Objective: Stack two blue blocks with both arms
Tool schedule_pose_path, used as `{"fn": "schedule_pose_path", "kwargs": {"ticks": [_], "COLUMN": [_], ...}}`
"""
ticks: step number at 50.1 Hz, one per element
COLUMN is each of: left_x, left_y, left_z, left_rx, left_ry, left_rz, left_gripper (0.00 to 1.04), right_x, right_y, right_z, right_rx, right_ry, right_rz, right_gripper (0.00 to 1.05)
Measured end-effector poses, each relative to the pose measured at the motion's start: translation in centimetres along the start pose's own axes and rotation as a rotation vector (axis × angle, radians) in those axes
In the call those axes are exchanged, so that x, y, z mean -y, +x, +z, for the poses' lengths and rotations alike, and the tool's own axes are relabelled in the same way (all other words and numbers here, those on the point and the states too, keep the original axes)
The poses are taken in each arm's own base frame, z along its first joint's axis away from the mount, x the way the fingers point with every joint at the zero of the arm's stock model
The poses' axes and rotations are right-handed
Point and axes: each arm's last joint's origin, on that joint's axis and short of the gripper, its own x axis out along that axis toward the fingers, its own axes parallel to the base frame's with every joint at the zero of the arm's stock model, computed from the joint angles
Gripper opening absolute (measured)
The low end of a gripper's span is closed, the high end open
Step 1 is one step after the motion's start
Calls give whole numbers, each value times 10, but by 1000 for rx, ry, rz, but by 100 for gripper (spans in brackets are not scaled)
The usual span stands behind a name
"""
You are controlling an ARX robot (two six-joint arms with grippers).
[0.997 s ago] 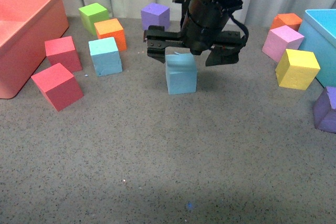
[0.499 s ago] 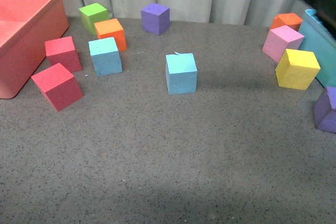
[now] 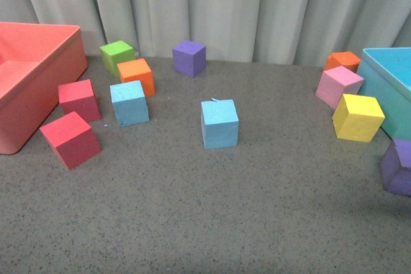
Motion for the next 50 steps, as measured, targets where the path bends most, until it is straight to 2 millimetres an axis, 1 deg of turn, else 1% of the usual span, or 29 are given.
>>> {"fn": "schedule_pose_path", "kwargs": {"ticks": [7, 18, 23, 29, 37, 50], "left_x": [0, 0, 0, 0, 0, 0], "left_y": [0, 0, 0, 0, 0, 0], "left_z": [0, 0, 0, 0, 0, 0], "left_rx": [0, 0, 0, 0, 0, 0], "left_ry": [0, 0, 0, 0, 0, 0], "left_rz": [0, 0, 0, 0, 0, 0], "left_gripper": [98, 98, 98, 98, 98, 98], "right_x": [8, 16, 26, 28, 28, 28], "right_y": [-23, -44, -55, -66, -78, -90], "right_z": [0, -1, 0, 0, 0, 2], "right_rx": [-3, -5, -3, -1, 1, 7], "right_ry": [0, 1, 2, 2, 2, 2], "right_rz": [8, 4, 9, 5, 4, 5], "right_gripper": [1, 1, 1, 1, 1, 1]}}
